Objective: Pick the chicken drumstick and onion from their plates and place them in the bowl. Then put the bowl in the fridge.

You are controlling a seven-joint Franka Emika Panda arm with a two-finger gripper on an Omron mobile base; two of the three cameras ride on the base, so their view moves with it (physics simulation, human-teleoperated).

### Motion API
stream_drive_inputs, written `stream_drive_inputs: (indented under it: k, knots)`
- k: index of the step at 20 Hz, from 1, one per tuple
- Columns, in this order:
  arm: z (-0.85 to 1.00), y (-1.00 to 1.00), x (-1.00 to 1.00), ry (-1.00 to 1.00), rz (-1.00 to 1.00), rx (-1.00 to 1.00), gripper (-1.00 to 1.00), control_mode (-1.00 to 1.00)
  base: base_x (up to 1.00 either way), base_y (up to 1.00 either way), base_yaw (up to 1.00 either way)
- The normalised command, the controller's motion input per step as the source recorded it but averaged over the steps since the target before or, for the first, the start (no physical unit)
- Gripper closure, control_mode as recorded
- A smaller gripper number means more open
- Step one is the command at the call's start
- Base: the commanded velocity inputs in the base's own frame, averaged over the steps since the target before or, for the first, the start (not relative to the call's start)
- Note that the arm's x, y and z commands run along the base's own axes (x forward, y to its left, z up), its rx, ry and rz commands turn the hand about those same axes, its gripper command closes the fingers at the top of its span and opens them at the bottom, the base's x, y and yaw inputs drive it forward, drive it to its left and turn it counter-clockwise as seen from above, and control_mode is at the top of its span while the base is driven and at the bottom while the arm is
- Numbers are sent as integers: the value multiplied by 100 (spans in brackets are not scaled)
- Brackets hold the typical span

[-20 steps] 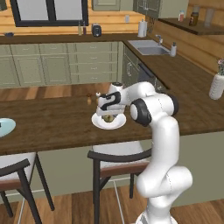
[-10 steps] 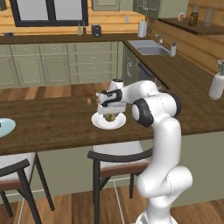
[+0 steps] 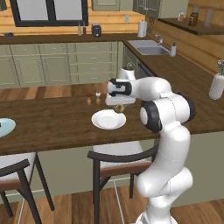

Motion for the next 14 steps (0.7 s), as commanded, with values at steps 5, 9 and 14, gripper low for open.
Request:
stream_drive_inputs:
  k: [5, 9, 14]
  knots:
    - [31, -90, 0, 8, 0, -12, 100, -100, 0, 0, 0]
    - [28, -93, 0, 6, 0, -13, 100, -100, 0, 0, 0]
    - [21, -100, 0, 0, 0, -2, 100, -100, 0, 0, 0]
